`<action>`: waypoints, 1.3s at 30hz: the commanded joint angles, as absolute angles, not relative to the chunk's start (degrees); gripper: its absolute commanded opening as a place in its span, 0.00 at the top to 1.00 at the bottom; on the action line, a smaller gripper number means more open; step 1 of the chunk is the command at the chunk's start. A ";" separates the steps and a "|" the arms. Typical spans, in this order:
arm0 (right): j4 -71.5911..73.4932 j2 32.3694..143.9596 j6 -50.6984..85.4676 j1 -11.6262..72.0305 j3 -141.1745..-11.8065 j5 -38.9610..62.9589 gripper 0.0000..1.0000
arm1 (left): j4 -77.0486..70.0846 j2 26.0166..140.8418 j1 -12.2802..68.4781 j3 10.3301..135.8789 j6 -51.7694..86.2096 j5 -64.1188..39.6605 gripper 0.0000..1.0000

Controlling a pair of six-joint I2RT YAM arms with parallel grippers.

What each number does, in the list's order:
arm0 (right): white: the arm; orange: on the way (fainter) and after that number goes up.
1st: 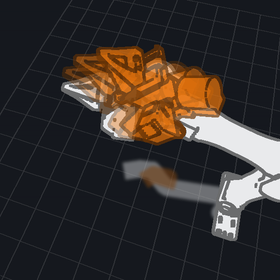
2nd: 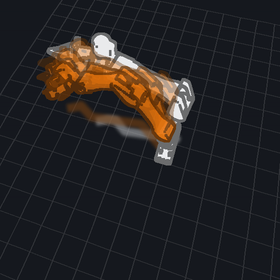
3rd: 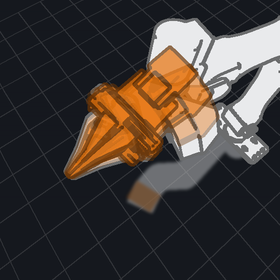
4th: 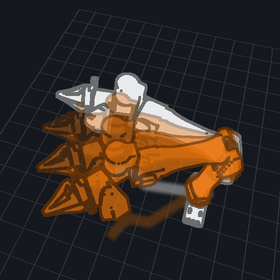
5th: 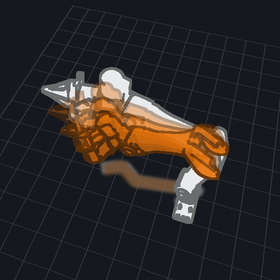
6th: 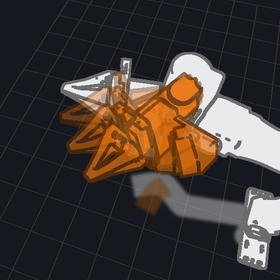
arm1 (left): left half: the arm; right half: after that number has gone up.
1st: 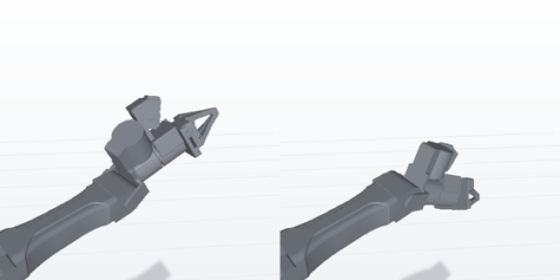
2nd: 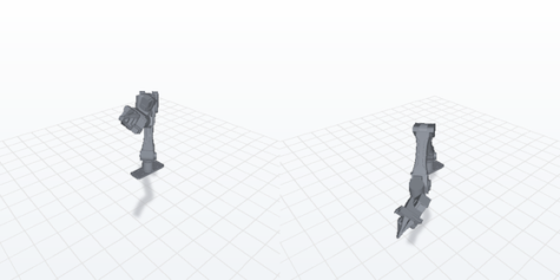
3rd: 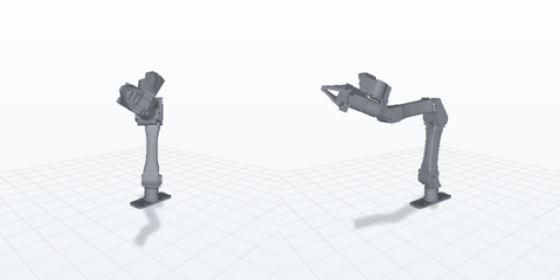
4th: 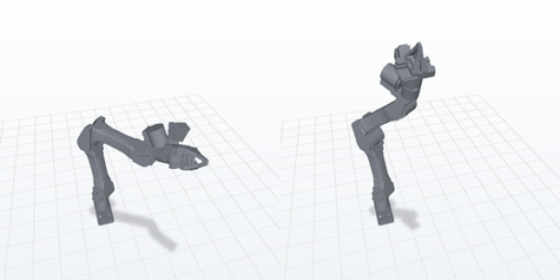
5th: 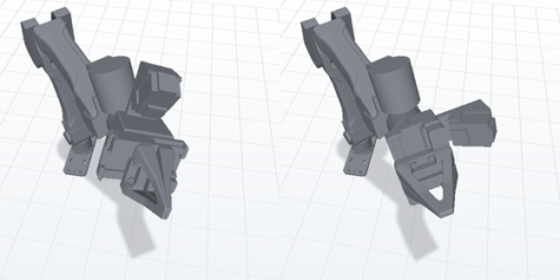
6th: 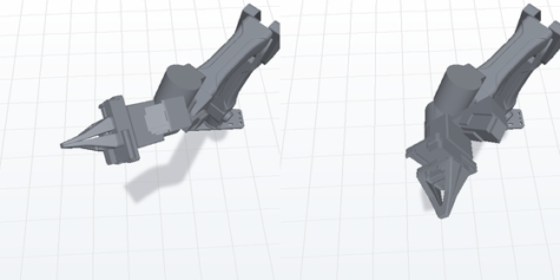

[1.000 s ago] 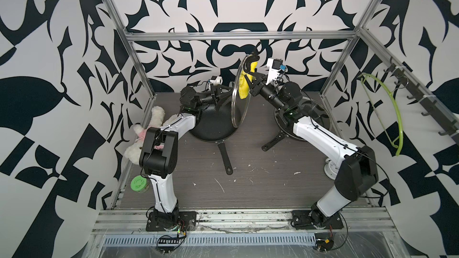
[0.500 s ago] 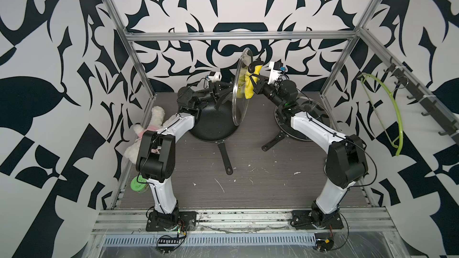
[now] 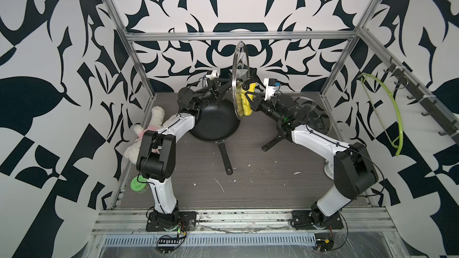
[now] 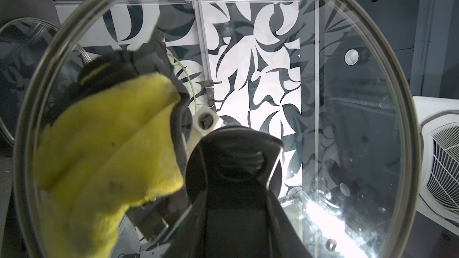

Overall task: Wipe the pot lid with a cloth
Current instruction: Wipe the pot lid.

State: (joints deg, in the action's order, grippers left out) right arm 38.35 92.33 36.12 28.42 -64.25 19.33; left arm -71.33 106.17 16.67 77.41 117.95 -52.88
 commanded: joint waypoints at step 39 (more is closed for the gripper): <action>24.03 96.21 27.86 33.41 -92.12 1.85 1.00 | -82.42 101.64 17.58 77.17 113.61 -58.91 1.00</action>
